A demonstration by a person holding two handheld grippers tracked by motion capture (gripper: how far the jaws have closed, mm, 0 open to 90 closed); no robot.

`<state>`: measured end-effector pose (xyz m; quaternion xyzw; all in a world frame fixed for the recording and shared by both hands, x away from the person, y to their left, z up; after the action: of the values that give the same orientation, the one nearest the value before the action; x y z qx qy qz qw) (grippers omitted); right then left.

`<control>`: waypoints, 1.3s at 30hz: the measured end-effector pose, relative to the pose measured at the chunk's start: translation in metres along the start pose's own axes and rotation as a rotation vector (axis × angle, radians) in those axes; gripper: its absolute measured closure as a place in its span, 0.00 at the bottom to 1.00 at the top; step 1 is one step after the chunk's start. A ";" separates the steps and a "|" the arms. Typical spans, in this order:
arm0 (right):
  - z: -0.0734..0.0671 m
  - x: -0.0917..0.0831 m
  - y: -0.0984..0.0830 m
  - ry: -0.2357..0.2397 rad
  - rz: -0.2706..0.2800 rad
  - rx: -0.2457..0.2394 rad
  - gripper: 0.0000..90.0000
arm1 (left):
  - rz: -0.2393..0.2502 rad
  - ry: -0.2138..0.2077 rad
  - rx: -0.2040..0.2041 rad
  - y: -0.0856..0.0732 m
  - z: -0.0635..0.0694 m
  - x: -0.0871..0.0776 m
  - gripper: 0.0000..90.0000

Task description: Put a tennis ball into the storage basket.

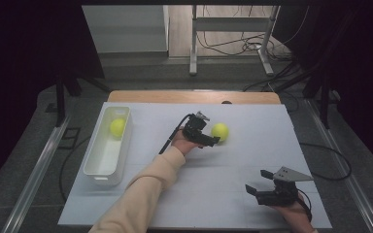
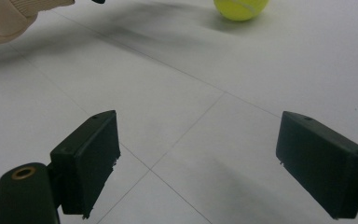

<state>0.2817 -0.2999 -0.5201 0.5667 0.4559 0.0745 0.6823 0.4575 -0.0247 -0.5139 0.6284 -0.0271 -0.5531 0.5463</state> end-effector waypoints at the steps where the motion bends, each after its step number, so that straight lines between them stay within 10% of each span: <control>1: 0.000 0.000 0.000 0.001 0.000 0.001 0.15 | -0.004 0.001 0.002 0.001 0.000 0.000 0.12; 39: 0.001 -0.002 -0.002 0.007 0.001 0.014 0.15 | -0.044 0.009 -0.003 0.023 0.001 0.044 0.12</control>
<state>0.2805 -0.3030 -0.5211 0.5716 0.4584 0.0735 0.6766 0.4866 -0.0628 -0.5270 0.6303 -0.0098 -0.5624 0.5351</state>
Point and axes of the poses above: each handheld gripper's, and its own axes: x roughly forward along the jaws, y roughly out of its top, z roughly to its right, the point moved 2 cm from there along x, roughly forward along the jaws, and after that the axes turned 2 degrees about -x, right-handed, at the moved point
